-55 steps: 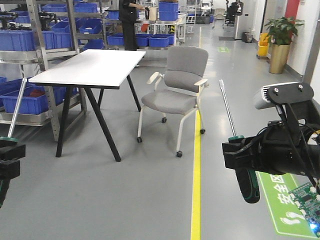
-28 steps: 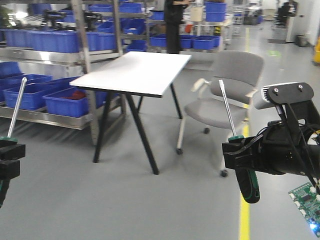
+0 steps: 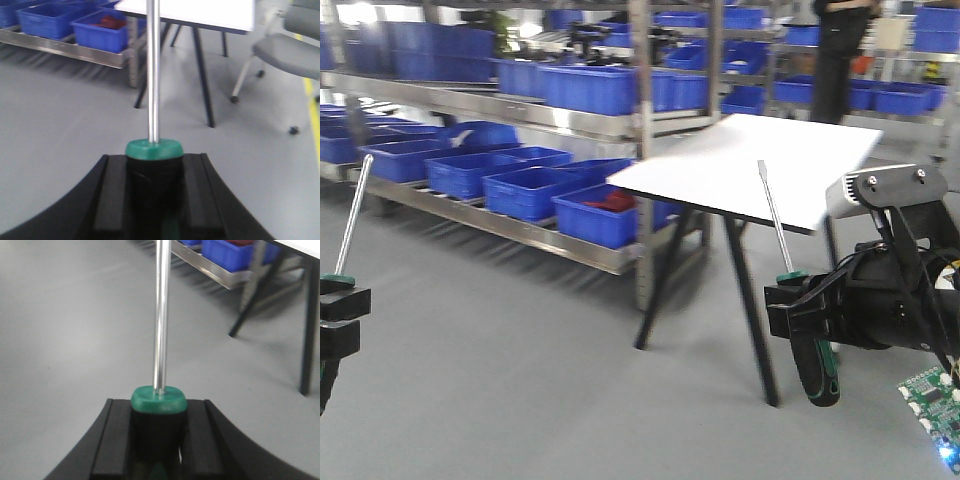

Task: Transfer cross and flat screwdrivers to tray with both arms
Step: 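Drive the base across the floor carrying both screwdrivers, then drive along the blue-bin shelves toward the grey tray station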

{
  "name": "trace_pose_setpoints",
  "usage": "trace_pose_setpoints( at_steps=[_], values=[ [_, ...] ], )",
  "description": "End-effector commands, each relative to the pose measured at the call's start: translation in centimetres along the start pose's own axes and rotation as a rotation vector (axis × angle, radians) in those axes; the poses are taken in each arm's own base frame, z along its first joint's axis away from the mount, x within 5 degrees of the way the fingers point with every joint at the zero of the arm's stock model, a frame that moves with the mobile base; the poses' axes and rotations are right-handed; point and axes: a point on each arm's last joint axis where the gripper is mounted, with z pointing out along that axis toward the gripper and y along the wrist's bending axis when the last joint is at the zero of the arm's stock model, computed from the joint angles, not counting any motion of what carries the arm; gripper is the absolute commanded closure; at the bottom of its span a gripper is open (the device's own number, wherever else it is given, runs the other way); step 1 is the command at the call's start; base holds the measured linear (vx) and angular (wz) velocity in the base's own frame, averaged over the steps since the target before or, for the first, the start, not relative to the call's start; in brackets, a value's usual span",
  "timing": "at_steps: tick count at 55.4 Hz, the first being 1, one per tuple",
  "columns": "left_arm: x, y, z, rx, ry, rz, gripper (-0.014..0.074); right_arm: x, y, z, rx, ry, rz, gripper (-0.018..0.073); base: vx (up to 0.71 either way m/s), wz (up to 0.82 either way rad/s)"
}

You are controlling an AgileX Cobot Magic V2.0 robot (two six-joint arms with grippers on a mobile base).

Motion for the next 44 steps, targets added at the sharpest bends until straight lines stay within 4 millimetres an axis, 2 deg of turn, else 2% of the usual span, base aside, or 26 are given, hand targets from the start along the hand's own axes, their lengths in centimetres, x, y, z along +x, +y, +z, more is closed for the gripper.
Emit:
trace_pose_setpoints(
  at_steps=[1,44],
  values=[
    [-1.83,-0.10,-0.91,-0.013,-0.128,-0.015,0.0602,-2.10,-0.01,-1.64,0.025,-0.142,-0.004,0.0567,0.49,0.63],
    [-1.83,-0.11,-0.91,-0.013,-0.127,-0.015,0.0602,-2.11,-0.02,-1.64,0.025,-0.143,-0.004,0.0567,0.47,0.65]
  ],
)
